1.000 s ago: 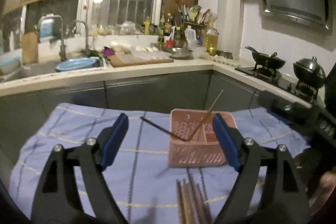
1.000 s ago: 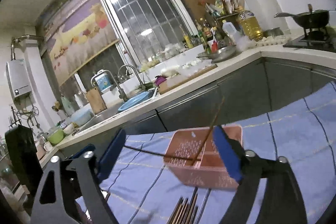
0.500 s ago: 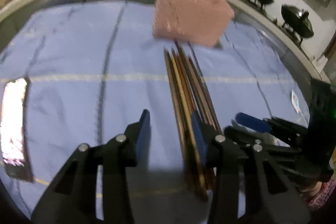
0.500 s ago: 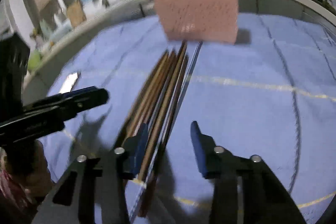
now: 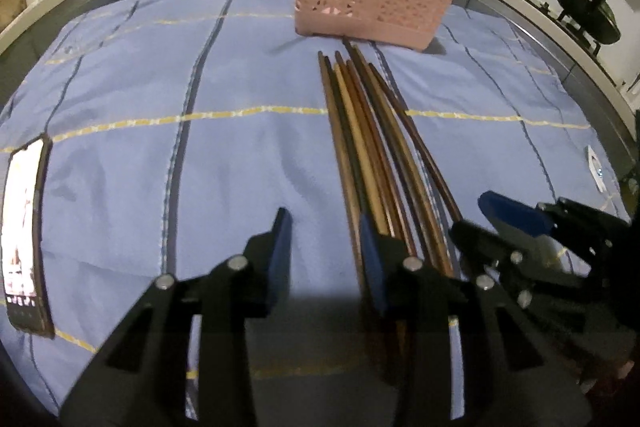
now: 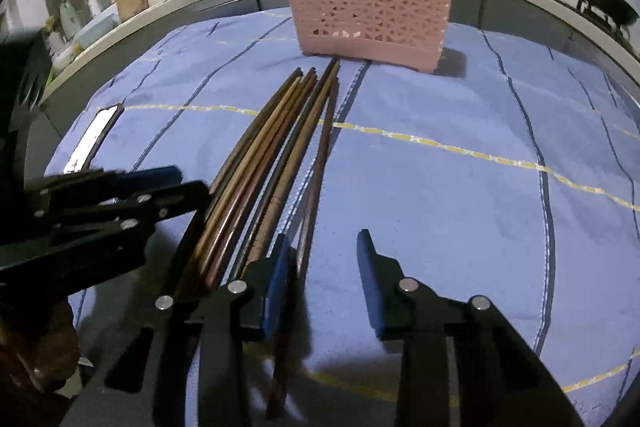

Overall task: Organize utensils
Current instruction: 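Return the right gripper to the chopsticks and close on another one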

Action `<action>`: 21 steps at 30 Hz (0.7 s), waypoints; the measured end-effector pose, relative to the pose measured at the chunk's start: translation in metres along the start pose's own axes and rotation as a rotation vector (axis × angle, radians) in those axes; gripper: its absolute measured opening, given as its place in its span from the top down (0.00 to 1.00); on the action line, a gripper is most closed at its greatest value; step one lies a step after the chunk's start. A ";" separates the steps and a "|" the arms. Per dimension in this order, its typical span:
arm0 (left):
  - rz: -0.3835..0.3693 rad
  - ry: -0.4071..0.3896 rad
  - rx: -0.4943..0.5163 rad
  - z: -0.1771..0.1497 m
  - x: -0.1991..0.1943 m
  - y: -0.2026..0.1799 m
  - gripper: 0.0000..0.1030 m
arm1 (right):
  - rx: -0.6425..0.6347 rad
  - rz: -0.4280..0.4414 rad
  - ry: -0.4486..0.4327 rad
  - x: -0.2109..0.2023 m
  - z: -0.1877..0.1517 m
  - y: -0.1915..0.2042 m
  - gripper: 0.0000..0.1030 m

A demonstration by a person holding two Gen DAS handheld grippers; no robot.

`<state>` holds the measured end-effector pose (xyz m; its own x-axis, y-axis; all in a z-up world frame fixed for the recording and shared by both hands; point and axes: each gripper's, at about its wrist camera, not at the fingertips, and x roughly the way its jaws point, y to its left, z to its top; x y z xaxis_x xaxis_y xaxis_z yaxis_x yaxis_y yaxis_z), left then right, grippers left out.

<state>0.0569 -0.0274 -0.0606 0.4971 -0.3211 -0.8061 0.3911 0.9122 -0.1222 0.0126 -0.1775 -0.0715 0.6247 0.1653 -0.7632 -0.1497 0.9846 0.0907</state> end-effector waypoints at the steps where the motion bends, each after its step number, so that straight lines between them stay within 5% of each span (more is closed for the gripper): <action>1: 0.019 -0.006 0.012 0.002 0.001 -0.004 0.67 | -0.015 -0.009 -0.003 0.001 0.000 0.002 0.66; 10: 0.028 -0.021 -0.005 0.005 0.003 0.004 0.64 | -0.008 -0.052 -0.012 -0.003 -0.003 -0.006 0.66; 19: 0.147 -0.038 0.091 0.005 0.011 -0.015 0.63 | -0.041 -0.091 -0.039 -0.002 -0.004 -0.004 0.66; 21: 0.138 -0.034 0.079 0.006 0.009 -0.009 0.73 | -0.005 -0.087 -0.035 -0.003 -0.004 -0.014 0.67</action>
<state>0.0621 -0.0402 -0.0637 0.5760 -0.2035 -0.7917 0.3758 0.9260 0.0354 0.0097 -0.1921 -0.0727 0.6616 0.0813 -0.7454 -0.0972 0.9950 0.0223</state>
